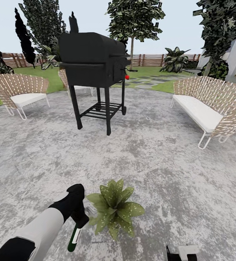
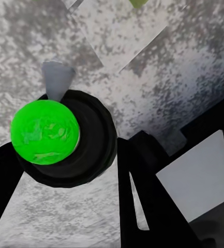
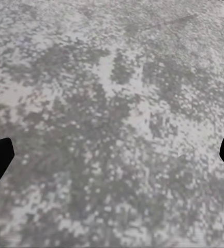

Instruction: Pick up the pesticide atomizer in the garden and spray insectifuge to fully cover both potted plants in the garden.

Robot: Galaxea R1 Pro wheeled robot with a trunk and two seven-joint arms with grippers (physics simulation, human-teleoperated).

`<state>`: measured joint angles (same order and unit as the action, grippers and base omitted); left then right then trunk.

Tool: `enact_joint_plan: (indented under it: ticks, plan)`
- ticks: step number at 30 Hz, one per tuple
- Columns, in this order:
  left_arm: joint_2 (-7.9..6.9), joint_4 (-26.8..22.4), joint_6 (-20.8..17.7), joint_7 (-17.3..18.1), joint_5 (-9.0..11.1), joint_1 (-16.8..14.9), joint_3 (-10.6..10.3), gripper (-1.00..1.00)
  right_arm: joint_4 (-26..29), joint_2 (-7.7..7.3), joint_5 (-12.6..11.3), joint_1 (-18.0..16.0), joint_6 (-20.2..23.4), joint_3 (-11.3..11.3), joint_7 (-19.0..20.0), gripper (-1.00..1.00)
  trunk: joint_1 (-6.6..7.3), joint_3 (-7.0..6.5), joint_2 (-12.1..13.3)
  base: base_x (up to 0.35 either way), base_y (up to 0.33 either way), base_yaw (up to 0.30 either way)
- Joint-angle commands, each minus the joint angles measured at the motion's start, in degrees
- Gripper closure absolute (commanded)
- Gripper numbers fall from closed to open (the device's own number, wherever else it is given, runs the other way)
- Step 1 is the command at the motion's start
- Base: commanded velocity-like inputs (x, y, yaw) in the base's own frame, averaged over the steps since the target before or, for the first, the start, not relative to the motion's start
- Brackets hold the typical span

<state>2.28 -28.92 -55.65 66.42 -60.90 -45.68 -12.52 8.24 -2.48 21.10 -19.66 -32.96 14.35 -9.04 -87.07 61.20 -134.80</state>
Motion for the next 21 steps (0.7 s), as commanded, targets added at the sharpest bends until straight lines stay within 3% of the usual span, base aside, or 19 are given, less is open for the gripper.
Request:
enact_joint_plan:
  ticks: [1, 6, 17, 21]
  plan:
    - [0.0, -0.1, -0.3, 0.6, -0.5, 0.0, -0.1, 1.0, -0.1, 0.01, 0.6, -0.1, -0.2, 0.2, -0.4, -1.0, 0.01, 0.05, 0.0, 0.0, 0.3, -0.001]
    - [0.24, 0.3, -0.3, 0.6, -0.5, 0.1, 0.0, 1.0, -0.1, 0.02, 0.6, -0.1, -0.2, 0.2, -0.3, -1.0, 0.01, 0.05, 0.0, 0.0, 0.152, -0.019]
    - [-0.13, 0.9, 0.4, 1.3, 0.0, 0.2, 0.2, 1.0, -0.1, 0.02, 0.6, 0.0, -0.2, 0.2, -0.3, -1.0, 0.01, 0.05, 0.0, 0.0, 0.004, -0.218]
    - [-0.27, 1.8, 4.3, 1.7, 0.3, 0.2, 0.1, 1.0, -0.1, 0.02, 0.6, -0.1, -0.2, 0.2, -0.3, -1.0, 0.01, 0.05, 0.0, 0.0, 0.0, -0.017]
